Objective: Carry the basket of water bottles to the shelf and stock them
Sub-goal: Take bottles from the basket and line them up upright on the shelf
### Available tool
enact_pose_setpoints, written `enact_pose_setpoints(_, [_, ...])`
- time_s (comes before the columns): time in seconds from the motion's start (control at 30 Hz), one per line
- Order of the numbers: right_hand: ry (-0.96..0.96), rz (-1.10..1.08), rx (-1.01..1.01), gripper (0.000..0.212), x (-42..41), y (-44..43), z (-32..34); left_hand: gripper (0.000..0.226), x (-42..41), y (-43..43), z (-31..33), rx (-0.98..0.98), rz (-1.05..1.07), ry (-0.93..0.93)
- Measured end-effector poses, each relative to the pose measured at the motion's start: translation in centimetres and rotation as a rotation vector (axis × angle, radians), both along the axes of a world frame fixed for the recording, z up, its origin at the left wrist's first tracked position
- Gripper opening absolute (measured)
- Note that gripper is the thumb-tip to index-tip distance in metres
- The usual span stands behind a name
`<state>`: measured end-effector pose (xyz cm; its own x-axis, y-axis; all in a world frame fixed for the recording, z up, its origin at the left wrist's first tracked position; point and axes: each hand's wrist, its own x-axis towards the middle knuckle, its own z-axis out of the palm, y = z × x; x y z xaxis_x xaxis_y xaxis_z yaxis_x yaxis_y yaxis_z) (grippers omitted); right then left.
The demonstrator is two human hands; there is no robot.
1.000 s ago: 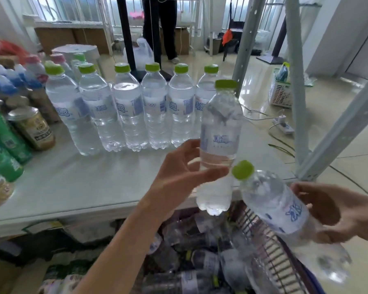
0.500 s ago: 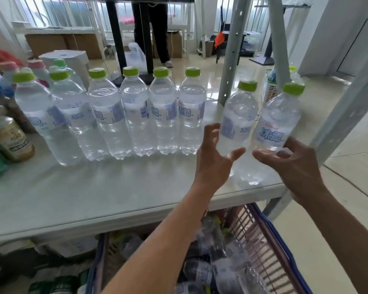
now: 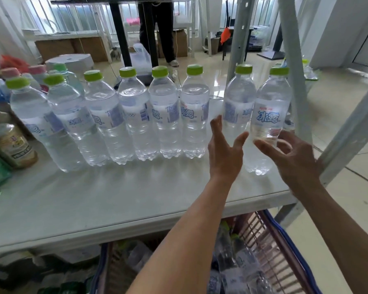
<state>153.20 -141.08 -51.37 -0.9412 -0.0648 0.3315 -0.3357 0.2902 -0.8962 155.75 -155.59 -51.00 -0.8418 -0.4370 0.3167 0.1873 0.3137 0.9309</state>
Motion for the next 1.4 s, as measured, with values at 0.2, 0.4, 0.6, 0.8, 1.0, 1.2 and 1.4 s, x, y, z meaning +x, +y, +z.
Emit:
enact_pose_setpoints(0.2, [0.016,-0.001,-0.018,0.066,-1.6,-0.5,-0.6,0.073,0.1,0.6,-0.5,-0.001,0.031,0.001])
enact_pose_setpoints(0.4, [0.052,0.001,0.095,0.062,-1.9,-0.9,-0.5,0.098,2.0,0.7,-1.3,-0.087,0.043,-0.118])
enact_pose_setpoints(0.6, [-0.165,0.140,0.547,0.105,-2.6,0.7,0.7,0.062,2.9,0.4,-2.2,-0.184,0.060,-0.316])
enact_pose_setpoints(0.8, [-0.095,0.065,0.518,0.091,-2.4,-0.5,0.5,0.026,2.6,0.4,-2.9,-0.432,0.087,-0.290])
enact_pose_setpoints(1.0, [-0.092,0.098,0.441,0.079,-3.2,-1.6,-0.2,0.028,2.2,0.6,-3.1,-0.472,0.013,-0.315])
enact_pose_setpoints(1.2, [-0.109,0.124,0.421,0.076,-4.9,-2.1,-0.8,0.031,2.0,0.5,-3.1,-0.454,0.012,-0.337])
enact_pose_setpoints(1.4, [-0.116,0.022,0.455,0.051,-4.8,-2.7,-0.9,0.032,1.7,0.3,-2.7,-0.428,0.007,-0.384])
